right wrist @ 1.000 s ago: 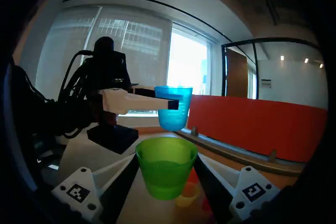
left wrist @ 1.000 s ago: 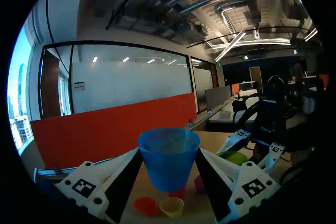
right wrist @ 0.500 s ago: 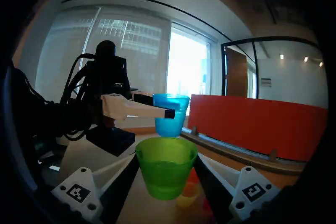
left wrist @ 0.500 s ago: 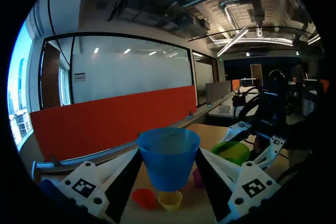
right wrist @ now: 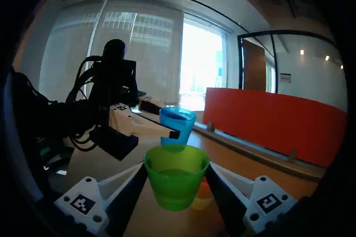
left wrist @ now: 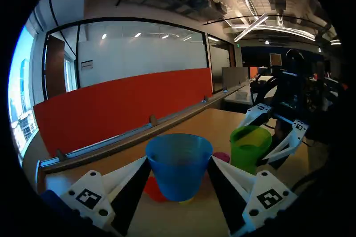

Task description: Pour water

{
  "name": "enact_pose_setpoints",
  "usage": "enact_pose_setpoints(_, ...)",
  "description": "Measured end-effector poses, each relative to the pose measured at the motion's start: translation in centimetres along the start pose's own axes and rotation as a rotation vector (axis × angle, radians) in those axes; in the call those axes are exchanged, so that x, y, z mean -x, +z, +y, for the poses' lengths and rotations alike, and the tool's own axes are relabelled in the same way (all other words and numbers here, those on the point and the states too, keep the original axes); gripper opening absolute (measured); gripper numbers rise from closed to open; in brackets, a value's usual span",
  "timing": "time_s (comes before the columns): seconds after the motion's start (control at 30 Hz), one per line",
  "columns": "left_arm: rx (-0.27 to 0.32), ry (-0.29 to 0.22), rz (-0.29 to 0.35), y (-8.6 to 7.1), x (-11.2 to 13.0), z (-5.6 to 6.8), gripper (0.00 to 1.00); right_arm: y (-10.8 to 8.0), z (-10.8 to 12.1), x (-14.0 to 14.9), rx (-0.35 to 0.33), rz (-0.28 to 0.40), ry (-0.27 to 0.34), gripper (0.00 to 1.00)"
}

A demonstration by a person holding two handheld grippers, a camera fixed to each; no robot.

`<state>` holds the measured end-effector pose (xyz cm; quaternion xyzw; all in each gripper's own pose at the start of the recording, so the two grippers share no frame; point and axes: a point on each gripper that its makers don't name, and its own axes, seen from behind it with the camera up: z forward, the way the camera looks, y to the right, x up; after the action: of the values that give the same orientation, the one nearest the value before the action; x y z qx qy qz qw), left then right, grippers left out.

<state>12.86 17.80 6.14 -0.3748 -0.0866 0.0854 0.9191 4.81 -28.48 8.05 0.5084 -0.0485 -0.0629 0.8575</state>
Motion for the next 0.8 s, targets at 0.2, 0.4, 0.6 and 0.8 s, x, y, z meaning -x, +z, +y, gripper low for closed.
enact_pose_setpoints(0.2, 0.004, -0.007, -0.053, 0.2, 2.0, 0.0, 0.85, -0.2, 0.1, 1.2, -0.006, -0.037, 0.006, 0.9)
enact_pose_setpoints(0.4, 0.008, 0.012, -0.112, 0.3, 4.0, 0.2, 0.85, -0.5, 0.2, 2.3, -0.017, -0.063, 0.015, 0.9)
enact_pose_setpoints(0.6, 0.018, 0.033, -0.178, 0.4, 6.4, 0.5, 0.85, -0.8, 0.2, 3.4, -0.027, -0.09, 0.017, 0.9)
enact_pose_setpoints(0.8, 0.034, 0.035, -0.234, 0.4, 8.5, 1.0, 0.85, -1.1, -0.1, 4.5, -0.037, -0.121, 0.021, 0.9)
